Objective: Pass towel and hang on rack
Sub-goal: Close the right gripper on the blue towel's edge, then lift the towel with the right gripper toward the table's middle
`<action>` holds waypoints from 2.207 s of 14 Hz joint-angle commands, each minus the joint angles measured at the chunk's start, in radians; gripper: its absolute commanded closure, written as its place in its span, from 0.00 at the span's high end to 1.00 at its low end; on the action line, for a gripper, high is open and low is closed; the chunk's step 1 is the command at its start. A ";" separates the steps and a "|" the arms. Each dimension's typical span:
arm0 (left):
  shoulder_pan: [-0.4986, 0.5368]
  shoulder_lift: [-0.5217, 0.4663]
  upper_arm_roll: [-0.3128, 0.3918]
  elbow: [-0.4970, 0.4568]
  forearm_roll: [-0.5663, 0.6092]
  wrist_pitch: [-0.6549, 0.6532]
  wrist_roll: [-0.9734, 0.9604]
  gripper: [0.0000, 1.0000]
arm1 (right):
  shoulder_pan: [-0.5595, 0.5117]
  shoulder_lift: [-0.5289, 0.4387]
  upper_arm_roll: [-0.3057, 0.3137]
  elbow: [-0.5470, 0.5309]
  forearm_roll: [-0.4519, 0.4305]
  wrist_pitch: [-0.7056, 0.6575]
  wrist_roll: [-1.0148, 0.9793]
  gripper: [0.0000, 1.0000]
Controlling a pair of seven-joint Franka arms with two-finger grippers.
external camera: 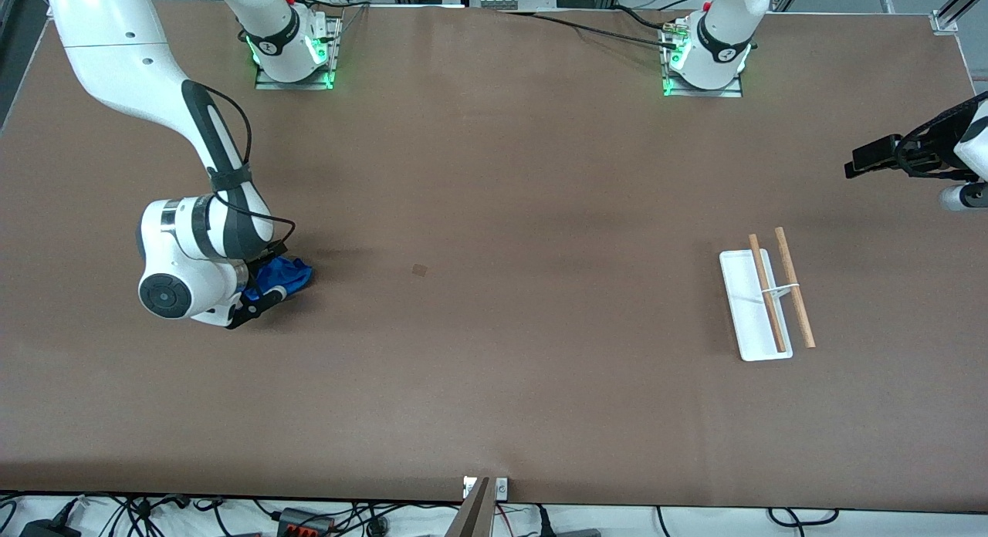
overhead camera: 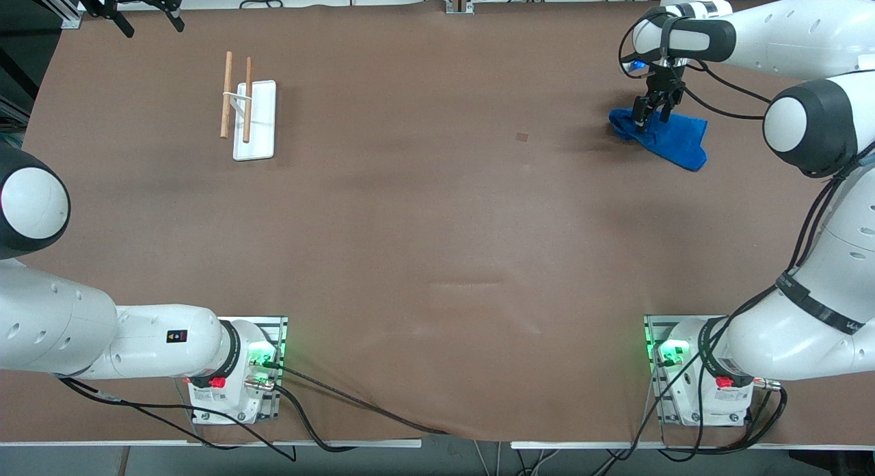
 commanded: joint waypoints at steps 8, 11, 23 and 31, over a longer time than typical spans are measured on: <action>0.000 0.010 0.000 0.025 0.008 -0.018 0.006 1.00 | 0.000 -0.009 0.011 -0.025 0.012 0.006 -0.025 0.70; 0.002 0.010 -0.002 0.025 0.008 -0.017 0.006 1.00 | 0.004 -0.008 0.012 -0.025 0.014 0.006 -0.022 0.61; 0.002 0.010 -0.002 0.025 0.008 -0.016 0.009 1.00 | 0.017 -0.003 0.028 -0.013 0.052 -0.004 -0.014 0.00; 0.002 0.010 -0.002 0.025 0.008 -0.016 0.009 1.00 | 0.034 -0.069 0.031 0.192 0.104 -0.229 -0.005 0.00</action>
